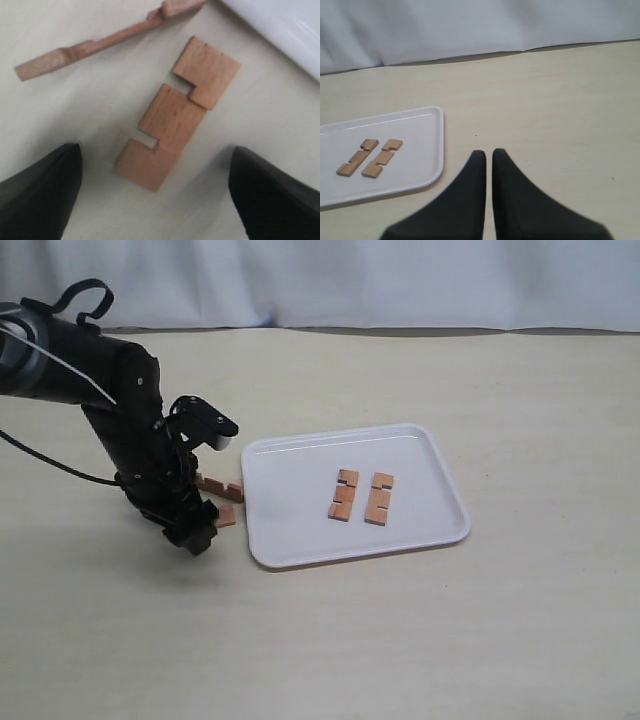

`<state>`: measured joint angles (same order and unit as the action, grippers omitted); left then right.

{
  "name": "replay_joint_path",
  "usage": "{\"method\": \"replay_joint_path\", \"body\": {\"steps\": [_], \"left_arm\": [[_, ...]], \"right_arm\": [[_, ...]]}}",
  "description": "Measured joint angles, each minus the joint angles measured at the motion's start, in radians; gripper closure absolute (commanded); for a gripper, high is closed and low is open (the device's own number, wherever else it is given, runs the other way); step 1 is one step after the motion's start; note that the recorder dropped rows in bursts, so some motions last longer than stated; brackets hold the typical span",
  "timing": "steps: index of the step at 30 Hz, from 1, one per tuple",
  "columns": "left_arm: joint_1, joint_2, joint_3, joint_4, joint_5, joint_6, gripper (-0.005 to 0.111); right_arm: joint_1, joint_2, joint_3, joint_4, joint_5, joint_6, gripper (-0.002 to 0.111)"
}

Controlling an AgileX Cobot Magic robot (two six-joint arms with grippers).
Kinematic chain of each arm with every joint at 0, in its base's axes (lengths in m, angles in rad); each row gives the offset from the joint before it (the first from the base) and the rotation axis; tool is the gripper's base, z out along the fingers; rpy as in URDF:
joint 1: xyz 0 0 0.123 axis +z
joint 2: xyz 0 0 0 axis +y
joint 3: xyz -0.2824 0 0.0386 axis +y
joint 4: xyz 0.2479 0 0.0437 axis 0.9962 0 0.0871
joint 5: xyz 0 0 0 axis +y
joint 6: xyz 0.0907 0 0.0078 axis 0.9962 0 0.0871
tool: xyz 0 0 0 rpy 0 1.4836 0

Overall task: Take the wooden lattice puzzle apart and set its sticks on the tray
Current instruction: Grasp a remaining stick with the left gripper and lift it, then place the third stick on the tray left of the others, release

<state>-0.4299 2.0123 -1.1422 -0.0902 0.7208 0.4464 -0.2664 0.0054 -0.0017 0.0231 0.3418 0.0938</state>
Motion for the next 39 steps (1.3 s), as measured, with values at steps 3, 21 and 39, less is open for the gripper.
{"method": "replay_joint_path", "body": {"steps": [3, 21, 39], "left_arm": [[0.000, 0.000, 0.000, -0.014, 0.001, 0.014, 0.038], [0.000, -0.088, -0.001, -0.021, 0.133, 0.038, 0.107], [-0.203, 0.038, -0.211, -0.184, -0.079, -0.306, 0.107]], "right_arm": [[0.000, 0.000, 0.000, 0.000, 0.000, 0.000, 0.104], [0.000, 0.000, 0.000, 0.000, 0.000, 0.000, 0.104], [0.000, 0.000, 0.000, 0.000, 0.000, 0.000, 0.104]]}}
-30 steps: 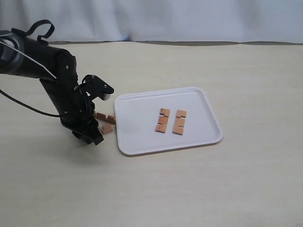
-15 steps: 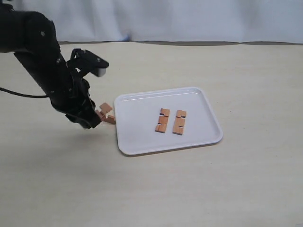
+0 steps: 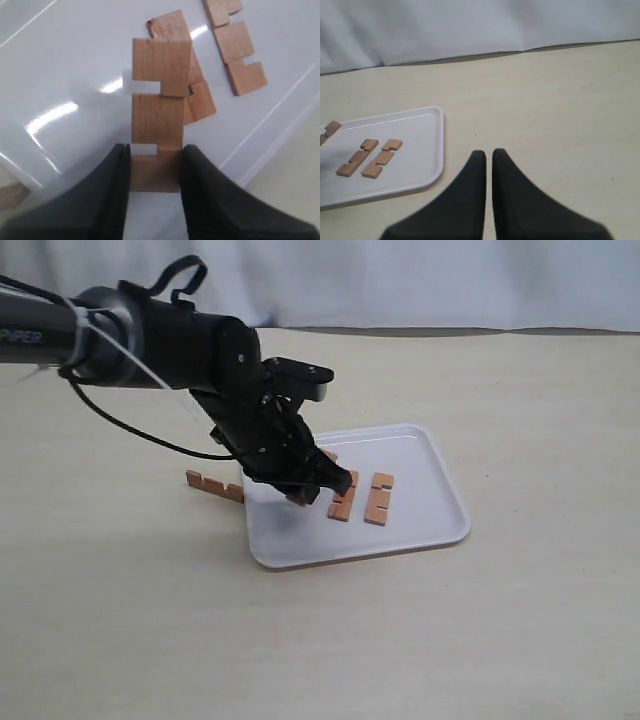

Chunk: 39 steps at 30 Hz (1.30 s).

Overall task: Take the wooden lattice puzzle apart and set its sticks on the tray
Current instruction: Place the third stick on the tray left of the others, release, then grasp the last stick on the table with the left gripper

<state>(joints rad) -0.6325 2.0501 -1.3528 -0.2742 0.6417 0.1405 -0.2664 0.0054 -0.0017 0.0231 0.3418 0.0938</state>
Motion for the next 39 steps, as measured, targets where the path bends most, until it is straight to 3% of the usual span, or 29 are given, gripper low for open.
{"method": "replay_joint_path", "body": {"steps": [5, 9, 13, 22, 33, 39], "left_arm": [[-0.004, 0.086, -0.060, 0.071, 0.032, -0.088, 0.102], [-0.006, 0.086, -0.073, 0.073, 0.047, -0.088, 0.061], [-0.006, 0.082, -0.073, 0.076, 0.056, -0.083, 0.047], [-0.006, -0.033, -0.073, 0.166, 0.109, -0.065, 0.047], [0.073, -0.093, -0.069, 0.426, 0.290, -0.059, 0.047], [0.092, -0.093, -0.059, 0.400, 0.312, 0.153, 0.047]], "right_arm": [[0.000, 0.000, 0.000, 0.000, 0.000, 0.000, 0.104], [0.000, 0.000, 0.000, 0.000, 0.000, 0.000, 0.104], [0.000, 0.000, 0.000, 0.000, 0.000, 0.000, 0.104], [0.000, 0.000, 0.000, 0.000, 0.000, 0.000, 0.104], [0.000, 0.000, 0.000, 0.000, 0.000, 0.000, 0.104], [0.000, 0.000, 0.000, 0.000, 0.000, 0.000, 0.104]]}}
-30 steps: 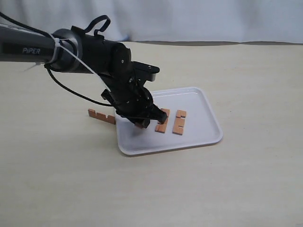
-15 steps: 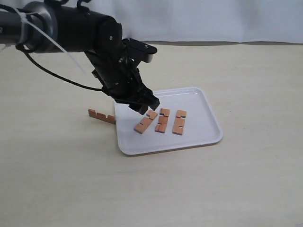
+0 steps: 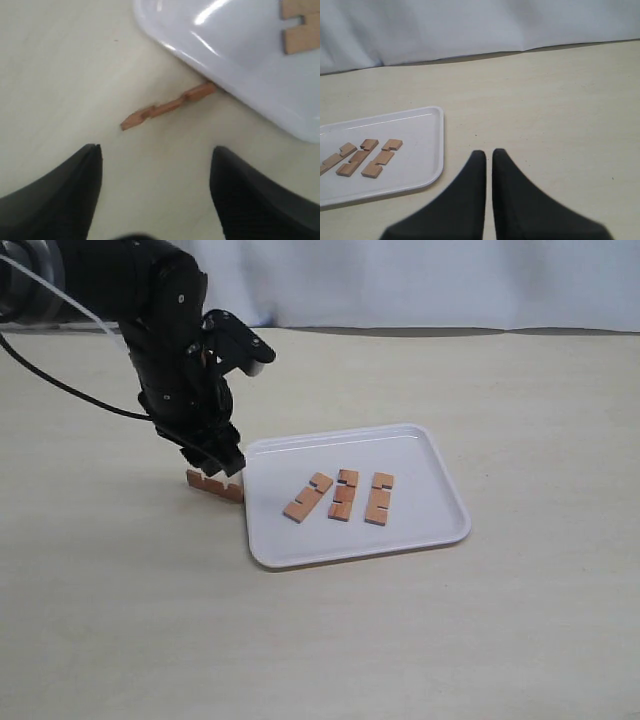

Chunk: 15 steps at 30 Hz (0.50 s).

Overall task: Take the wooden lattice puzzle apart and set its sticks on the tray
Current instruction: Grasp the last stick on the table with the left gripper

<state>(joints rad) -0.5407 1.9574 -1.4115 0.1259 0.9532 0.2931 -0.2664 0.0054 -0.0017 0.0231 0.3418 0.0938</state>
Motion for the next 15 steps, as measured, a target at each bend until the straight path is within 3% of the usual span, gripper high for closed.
{"method": "replay_joint_path", "body": {"steps": [6, 15], "left_arm": [[0.000, 0.017, 0.000, -0.116, 0.004, 0.256, 0.047], [0.059, 0.082, 0.002, -0.126, -0.029, 0.386, 0.047]], "right_arm": [[0.000, 0.000, 0.000, 0.000, 0.000, 0.000, 0.104], [0.000, 0.000, 0.000, 0.000, 0.000, 0.000, 0.104]]}}
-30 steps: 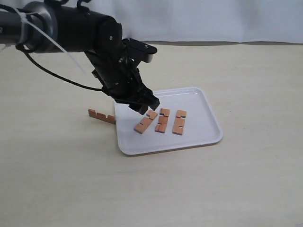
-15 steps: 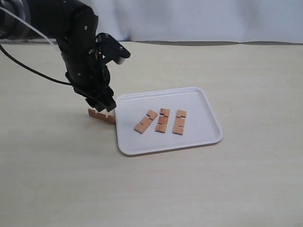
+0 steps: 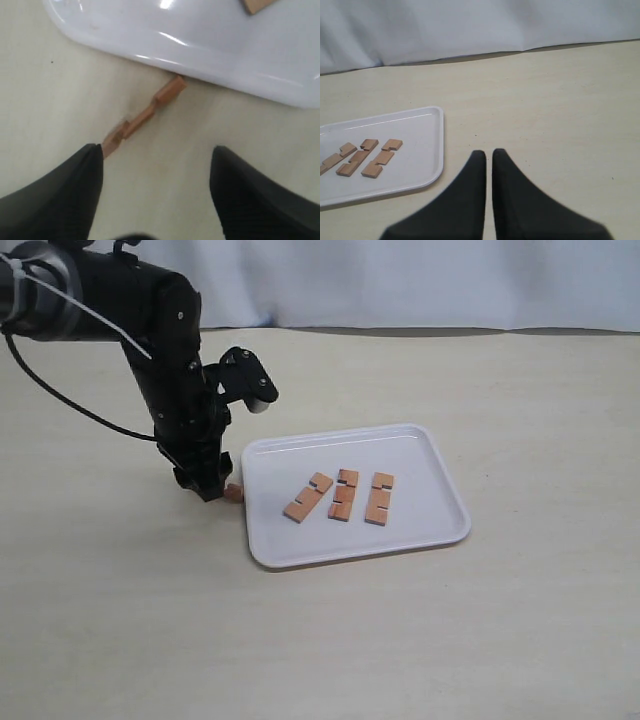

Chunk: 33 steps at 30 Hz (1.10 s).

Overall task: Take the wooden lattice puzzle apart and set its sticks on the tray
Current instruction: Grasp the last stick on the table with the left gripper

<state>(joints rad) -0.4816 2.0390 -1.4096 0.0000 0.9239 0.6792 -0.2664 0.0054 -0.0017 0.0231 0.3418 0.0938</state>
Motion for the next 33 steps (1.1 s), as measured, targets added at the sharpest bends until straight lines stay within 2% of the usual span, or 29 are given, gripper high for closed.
{"method": "replay_joint_path", "body": {"steps": [13, 33], "left_arm": [[0.015, 0.048, 0.000, -0.033, -0.047, 0.165, 0.047], [0.015, 0.099, 0.000, -0.033, -0.174, 0.181, 0.048]], "right_arm": [[0.000, 0.000, 0.000, 0.000, 0.000, 0.000, 0.104], [0.000, 0.000, 0.000, 0.000, 0.000, 0.000, 0.104]]}}
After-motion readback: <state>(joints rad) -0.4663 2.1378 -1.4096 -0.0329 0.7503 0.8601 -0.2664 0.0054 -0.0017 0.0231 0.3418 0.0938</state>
